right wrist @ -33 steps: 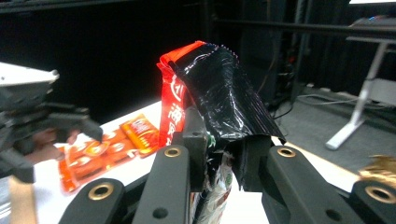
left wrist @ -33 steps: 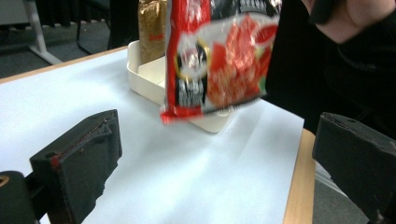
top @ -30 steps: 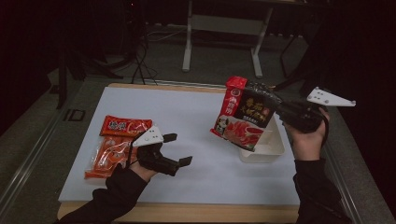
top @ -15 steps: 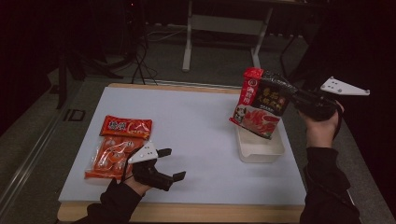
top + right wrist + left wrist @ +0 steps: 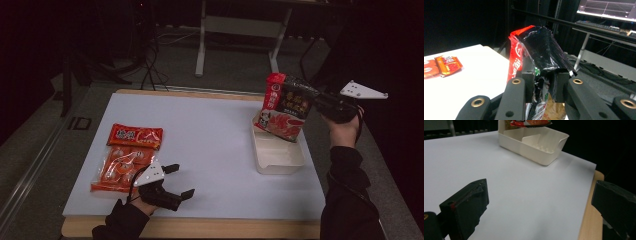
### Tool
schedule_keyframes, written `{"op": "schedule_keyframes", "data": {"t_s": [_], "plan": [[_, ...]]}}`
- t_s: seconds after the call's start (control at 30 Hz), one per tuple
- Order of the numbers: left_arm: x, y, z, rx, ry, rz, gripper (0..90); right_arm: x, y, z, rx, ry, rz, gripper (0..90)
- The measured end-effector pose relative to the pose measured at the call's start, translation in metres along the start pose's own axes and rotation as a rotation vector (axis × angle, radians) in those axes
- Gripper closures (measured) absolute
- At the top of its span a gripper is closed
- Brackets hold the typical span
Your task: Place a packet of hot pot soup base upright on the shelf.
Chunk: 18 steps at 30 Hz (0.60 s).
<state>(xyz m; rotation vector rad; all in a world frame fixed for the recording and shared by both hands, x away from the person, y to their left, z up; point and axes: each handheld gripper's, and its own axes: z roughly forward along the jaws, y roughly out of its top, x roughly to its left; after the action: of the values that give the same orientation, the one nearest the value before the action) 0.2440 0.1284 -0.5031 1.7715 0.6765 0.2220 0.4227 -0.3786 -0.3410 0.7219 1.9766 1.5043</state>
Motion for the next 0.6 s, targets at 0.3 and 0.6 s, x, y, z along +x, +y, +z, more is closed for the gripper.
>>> {"op": "schedule_keyframes", "data": {"t_s": [0.3,0.6], "plan": [[-0.001,-0.003,0.002,-0.005,-0.018,-0.010,1.5,-0.013,-0.022,0.016,-0.009,0.000,-0.003,76.3],[0.000,-0.005,0.003,-0.007,-0.024,-0.024,1.5,-0.010,-0.028,0.031,0.045,0.028,-0.030,76.2]]}}
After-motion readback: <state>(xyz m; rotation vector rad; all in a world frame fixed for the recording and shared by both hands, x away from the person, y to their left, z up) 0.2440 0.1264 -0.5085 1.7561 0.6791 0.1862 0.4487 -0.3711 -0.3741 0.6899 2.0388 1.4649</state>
